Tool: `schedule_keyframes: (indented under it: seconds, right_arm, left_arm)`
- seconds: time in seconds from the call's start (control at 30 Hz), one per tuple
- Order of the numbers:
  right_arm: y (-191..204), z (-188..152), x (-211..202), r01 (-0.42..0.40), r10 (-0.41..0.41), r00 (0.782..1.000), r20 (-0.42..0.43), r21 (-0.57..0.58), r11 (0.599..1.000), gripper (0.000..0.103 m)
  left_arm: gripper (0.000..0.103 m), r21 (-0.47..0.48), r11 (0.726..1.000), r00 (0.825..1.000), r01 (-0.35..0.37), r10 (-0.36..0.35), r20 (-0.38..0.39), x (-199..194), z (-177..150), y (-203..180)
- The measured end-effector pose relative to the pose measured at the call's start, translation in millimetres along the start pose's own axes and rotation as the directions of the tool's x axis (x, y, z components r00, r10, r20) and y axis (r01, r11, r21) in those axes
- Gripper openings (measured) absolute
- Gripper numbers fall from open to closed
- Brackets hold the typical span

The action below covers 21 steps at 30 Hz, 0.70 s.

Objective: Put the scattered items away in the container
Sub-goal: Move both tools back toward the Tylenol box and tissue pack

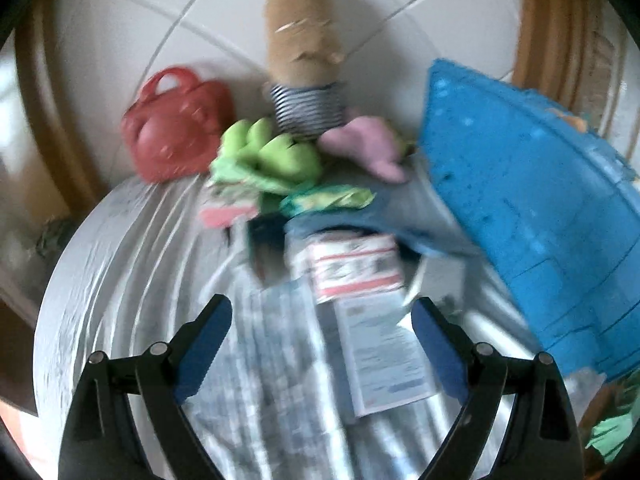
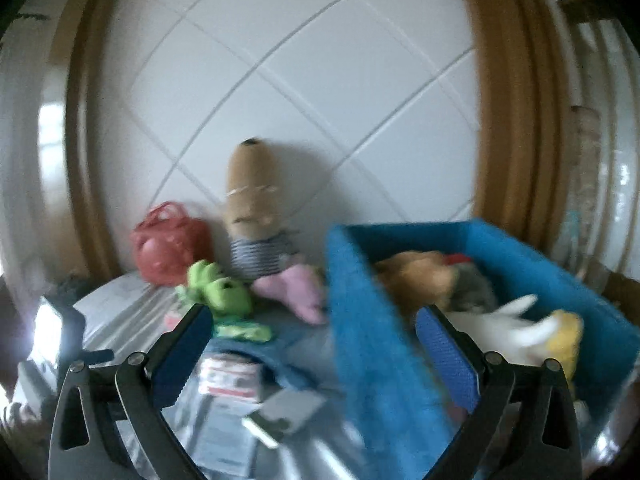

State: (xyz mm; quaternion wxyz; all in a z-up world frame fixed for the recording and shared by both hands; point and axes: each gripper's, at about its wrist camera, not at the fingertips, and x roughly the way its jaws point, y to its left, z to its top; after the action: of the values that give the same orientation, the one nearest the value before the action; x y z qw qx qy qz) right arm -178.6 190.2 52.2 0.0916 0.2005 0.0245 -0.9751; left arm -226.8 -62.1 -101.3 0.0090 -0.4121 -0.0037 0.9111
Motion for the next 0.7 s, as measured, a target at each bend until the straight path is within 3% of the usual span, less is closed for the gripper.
schedule_keyframes:
  seconds: [0.13,0.37,0.7]
  right_arm:
    - [47.0,-25.7,41.2,-0.047,0.048,0.993,-0.107,0.006,0.999,0.103]
    - [89.7,-77.7,112.3,-0.075,0.076,0.947,-0.312,0.014,0.997,0.103]
    - [97.9,-111.4,203.1,-0.115,0.118,0.883,-0.454,0.036,0.993,0.103]
  left_arm:
    - [0.092,-0.017,1.000,0.999,-0.022,0.021,-0.050,12.3,-14.0,43.5]
    - [0.092,-0.079,0.994,0.990,-0.069,0.058,-0.130,38.3,-27.3,100.3]
    - [0.092,-0.102,0.992,0.982,-0.069,0.049,-0.180,100.1,-3.5,104.6]
